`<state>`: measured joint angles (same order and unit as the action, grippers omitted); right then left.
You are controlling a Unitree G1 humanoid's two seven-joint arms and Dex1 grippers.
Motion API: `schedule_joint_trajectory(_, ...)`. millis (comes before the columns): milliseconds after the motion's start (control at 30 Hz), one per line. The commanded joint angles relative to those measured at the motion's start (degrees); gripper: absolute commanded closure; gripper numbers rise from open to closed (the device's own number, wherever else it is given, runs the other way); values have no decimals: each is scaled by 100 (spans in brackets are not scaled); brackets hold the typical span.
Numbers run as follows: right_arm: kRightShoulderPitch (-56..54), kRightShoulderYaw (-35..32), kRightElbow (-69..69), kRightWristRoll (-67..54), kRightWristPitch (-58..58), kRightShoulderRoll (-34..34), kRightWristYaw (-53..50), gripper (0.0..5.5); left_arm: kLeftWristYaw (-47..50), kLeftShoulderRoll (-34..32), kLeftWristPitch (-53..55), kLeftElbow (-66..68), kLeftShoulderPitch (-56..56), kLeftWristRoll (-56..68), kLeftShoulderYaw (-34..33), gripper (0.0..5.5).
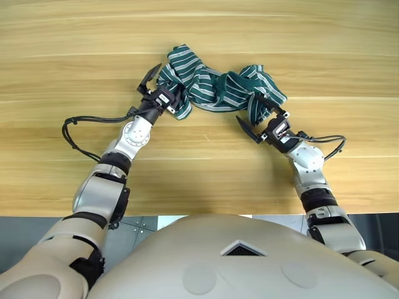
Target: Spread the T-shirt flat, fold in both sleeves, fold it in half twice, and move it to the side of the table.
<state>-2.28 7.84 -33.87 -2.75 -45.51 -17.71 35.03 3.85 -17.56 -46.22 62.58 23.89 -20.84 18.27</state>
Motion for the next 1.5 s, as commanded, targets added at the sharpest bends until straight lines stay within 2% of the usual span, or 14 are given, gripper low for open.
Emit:
schedule_joint_trajectory(33, -3, 111, -91, 223, -86, 31, -38, 190, -103, 90, 280, 237, -195, -297, 216, 139)
schedule_joint_trajectory(167, 117, 189, 13, 170, -162, -10, 81, 190, -53, 113, 286, 260, -178, -283, 237, 139)
schedule_joint_trajectory(333, 313, -281, 536, -1019, -83, -194, 449, 190, -62, 97, 312, 351, -189, -250, 232, 139)
schedule_joint_trajectory(500, -161, -501, -82, -496, 109, -163, -100, 190, -76, 115, 293, 373, -209, -278, 270, 139)
schedule_joint_trajectory(767, -343, -213, -755, 372, -36, -72, -452, 190, -1, 143, 254, 297, -279, -292, 292, 139)
schedule_joint_trajectory(1200, 228, 555, -50, 1030, -422, -287, -291, 190, 45, 142, 243, 305, -294, -222, 237, 139)
schedule_joint_trajectory(1500, -74, 980, -355, 1679, -67, -202, -656, 190, 80, 140, 240, 281, -278, -197, 197, 139)
